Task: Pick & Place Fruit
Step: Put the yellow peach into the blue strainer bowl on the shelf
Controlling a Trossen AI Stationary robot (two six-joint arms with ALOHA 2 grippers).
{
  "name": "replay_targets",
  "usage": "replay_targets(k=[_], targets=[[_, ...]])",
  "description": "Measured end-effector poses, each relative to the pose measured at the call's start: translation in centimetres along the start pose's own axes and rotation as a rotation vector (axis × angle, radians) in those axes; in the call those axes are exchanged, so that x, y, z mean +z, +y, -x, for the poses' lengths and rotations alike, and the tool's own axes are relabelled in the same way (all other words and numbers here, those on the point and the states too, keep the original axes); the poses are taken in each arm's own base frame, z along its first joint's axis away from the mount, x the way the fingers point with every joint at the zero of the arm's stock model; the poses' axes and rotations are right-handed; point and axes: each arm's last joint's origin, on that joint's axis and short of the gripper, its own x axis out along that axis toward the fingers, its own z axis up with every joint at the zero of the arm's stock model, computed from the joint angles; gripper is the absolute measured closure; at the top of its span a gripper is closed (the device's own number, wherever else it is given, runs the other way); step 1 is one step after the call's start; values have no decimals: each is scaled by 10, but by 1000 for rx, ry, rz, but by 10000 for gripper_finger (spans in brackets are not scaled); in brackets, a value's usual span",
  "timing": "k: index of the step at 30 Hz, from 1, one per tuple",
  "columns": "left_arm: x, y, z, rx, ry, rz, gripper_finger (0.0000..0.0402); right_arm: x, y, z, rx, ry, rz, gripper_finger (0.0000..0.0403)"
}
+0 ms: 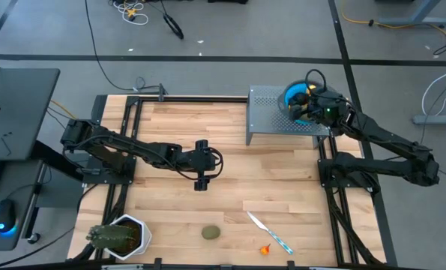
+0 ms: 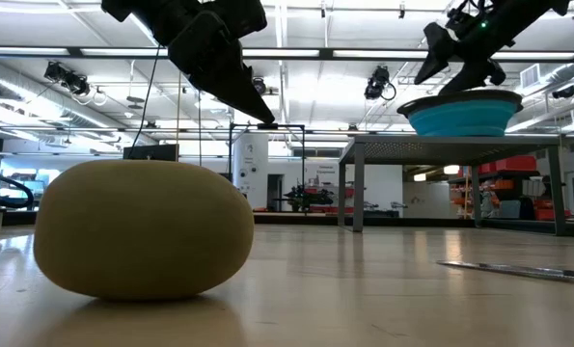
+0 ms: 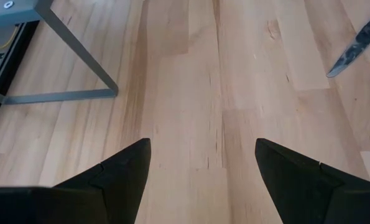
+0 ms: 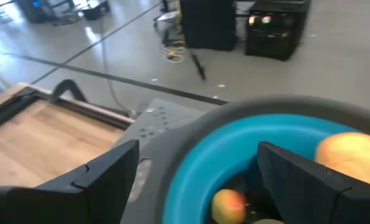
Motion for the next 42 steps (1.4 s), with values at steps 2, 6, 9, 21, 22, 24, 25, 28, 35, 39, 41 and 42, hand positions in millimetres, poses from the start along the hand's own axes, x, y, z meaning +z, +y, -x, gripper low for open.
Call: replay_targets(k=[2,6,9,21,22,24,25,28,35,39,41,42], targets=[[0,0,0,0,0,2,107,0,1,1,31,8,4,69],[0,0,0,-5,1,5,107,-1,7,2,132,25,89,69],[0,-2,0,-59,-2,0,107,-3,15,6,246,32,162,69],[-7,-5,1,-177,71,-10,107,-31,77,37,897,151,399,69],[-7,-6,1,-192,71,-3,107,-36,83,40,927,175,413,69],[-7,-7,1,-209,73,16,107,-47,96,44,962,220,454,69],[-8,-7,1,-211,77,21,107,-54,103,45,969,243,475,69],[-8,-9,2,-213,87,34,107,-74,121,50,959,295,549,69],[-8,-24,6,-286,83,28,107,-107,152,60,970,366,554,69],[-8,-42,13,-374,74,-28,107,-122,164,67,963,367,559,69],[-9,-51,16,-398,70,-55,107,-128,169,69,956,358,570,69],[-9,-56,18,-409,67,-65,107,-131,171,70,960,360,572,69]])
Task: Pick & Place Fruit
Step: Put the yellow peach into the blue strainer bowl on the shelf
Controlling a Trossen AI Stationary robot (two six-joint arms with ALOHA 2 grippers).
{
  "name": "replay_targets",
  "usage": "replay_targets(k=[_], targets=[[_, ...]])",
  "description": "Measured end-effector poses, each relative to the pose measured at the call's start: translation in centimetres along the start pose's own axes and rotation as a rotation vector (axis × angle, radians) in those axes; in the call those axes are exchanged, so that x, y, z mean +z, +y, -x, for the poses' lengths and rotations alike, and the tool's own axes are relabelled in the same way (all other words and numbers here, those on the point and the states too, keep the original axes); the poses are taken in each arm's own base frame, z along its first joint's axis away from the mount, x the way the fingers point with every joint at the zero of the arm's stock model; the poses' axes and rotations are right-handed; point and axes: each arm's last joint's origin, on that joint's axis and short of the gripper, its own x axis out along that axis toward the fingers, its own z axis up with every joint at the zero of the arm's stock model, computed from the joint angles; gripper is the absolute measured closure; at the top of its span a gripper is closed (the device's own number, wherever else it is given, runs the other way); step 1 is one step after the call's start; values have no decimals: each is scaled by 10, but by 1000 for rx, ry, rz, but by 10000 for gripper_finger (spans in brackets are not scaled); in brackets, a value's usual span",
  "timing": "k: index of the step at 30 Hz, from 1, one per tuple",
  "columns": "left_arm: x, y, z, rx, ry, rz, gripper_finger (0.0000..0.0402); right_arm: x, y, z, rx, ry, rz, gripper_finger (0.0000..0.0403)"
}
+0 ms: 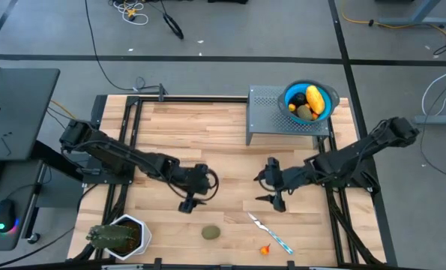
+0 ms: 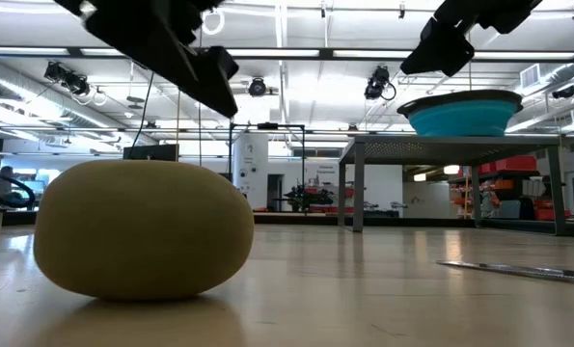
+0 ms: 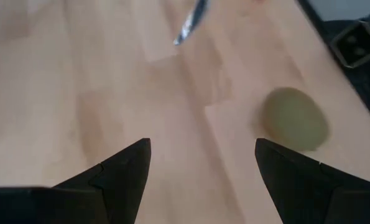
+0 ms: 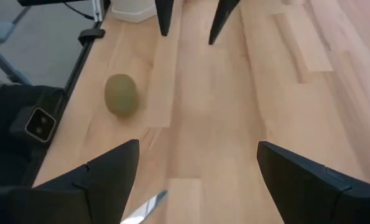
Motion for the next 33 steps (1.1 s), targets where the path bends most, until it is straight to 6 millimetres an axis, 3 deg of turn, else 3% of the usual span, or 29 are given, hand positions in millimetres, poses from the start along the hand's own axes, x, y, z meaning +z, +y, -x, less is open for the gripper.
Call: replay_targets(k=[12,22,33], targets=[[15,-40,2,-68,-178,-48,107,-9,22,-27,53,-3,0,69],[15,-50,4,49,-208,-5,107,-15,41,-35,14,-60,8,69],[15,-49,4,96,-216,73,107,-11,46,-37,58,-117,-6,69]])
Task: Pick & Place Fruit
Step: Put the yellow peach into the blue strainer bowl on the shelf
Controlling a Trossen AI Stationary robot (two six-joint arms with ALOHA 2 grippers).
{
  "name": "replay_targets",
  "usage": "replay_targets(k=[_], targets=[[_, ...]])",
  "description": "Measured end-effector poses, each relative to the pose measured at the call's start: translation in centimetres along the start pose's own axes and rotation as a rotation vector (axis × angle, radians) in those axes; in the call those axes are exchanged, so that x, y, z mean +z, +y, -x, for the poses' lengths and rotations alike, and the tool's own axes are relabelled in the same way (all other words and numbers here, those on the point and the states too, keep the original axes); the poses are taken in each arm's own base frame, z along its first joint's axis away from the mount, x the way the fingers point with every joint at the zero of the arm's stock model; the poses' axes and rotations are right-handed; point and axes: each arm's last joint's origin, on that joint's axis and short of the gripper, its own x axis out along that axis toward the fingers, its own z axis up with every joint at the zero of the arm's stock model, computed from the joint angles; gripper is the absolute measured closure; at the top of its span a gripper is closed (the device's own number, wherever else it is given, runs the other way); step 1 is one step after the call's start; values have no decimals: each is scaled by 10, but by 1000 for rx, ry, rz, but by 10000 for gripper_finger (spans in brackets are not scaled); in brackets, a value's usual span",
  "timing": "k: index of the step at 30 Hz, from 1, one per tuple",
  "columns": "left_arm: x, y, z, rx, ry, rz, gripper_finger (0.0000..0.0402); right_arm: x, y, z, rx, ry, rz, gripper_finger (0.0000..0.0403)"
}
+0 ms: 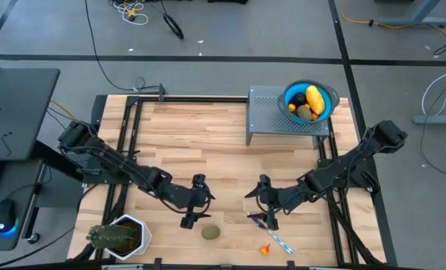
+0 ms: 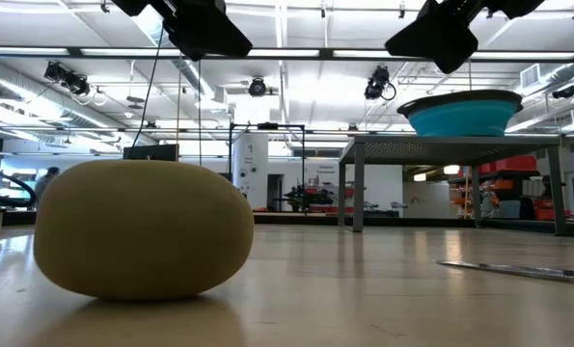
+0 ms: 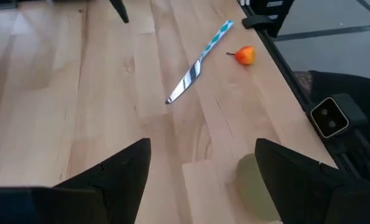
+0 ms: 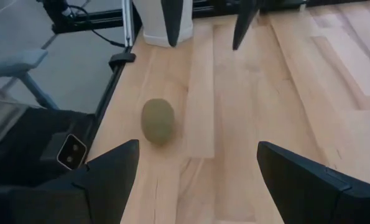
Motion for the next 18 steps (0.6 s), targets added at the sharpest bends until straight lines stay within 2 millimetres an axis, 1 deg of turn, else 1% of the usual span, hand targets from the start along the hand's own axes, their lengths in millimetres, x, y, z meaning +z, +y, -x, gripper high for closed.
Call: replay_targets(k=[5,9,15,18], targets=[[0,2,0,73,-12,-3,107,0,-1,-1,-32,-10,5,69],[0,3,0,82,-12,-33,107,-2,-1,-4,-34,-8,15,69],[0,4,0,104,-11,-88,107,-7,-1,-13,-58,-2,24,69],[1,6,0,117,-12,-105,107,-9,0,-18,-41,-3,20,69]])
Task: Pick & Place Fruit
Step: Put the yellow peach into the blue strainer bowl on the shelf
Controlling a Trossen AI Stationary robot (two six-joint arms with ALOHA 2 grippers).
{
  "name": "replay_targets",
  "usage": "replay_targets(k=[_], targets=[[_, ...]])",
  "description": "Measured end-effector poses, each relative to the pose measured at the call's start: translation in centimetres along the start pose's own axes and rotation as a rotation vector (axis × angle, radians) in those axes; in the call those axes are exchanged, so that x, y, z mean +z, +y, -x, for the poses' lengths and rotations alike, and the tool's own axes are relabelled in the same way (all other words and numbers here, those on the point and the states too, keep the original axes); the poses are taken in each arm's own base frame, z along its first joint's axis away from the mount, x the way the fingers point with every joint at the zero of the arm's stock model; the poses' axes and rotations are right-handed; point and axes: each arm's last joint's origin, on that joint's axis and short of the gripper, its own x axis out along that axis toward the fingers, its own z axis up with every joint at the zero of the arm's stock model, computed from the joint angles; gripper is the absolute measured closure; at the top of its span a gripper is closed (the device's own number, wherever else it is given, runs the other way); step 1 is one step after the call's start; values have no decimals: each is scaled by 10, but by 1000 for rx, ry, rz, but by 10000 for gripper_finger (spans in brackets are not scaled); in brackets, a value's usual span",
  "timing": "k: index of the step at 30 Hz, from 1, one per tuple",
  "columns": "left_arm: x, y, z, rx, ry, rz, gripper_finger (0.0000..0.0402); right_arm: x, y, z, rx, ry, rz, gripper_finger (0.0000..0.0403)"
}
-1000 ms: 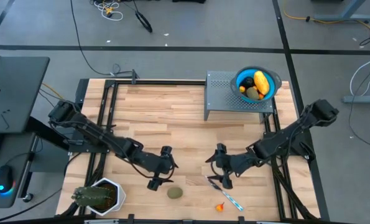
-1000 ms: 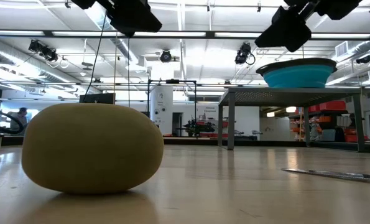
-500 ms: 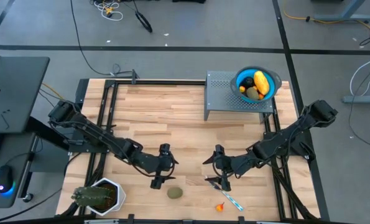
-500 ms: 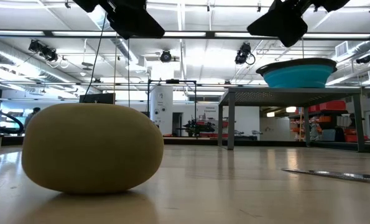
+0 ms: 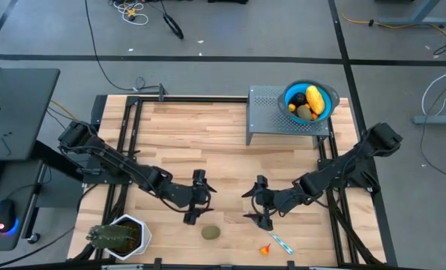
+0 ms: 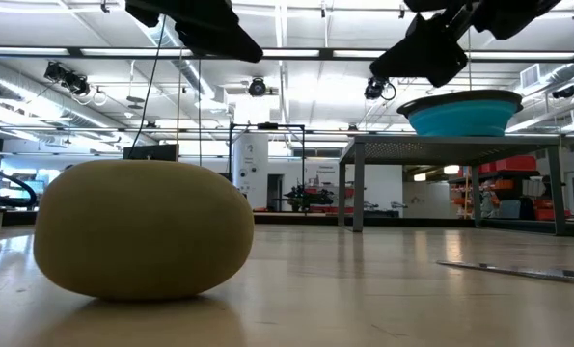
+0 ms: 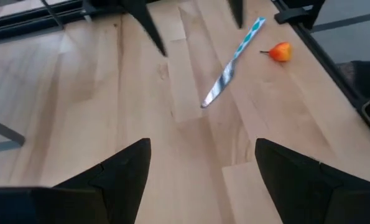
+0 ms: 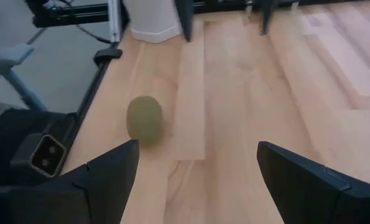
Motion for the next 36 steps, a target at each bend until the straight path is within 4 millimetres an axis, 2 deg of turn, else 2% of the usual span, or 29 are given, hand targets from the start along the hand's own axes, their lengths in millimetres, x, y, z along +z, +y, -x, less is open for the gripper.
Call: replay_targets(k=[9,19,27,32,36], targets=[[0,2,0,45,-5,9,107,-19,27,-6,99,43,-49,69],[0,3,0,59,-1,54,107,-35,49,-1,157,82,-98,69],[2,7,0,188,-41,153,107,-46,69,11,188,104,-35,69],[8,9,1,266,-126,285,107,-54,77,18,159,100,55,69],[15,9,2,272,-209,397,107,-65,82,14,136,107,139,69]])
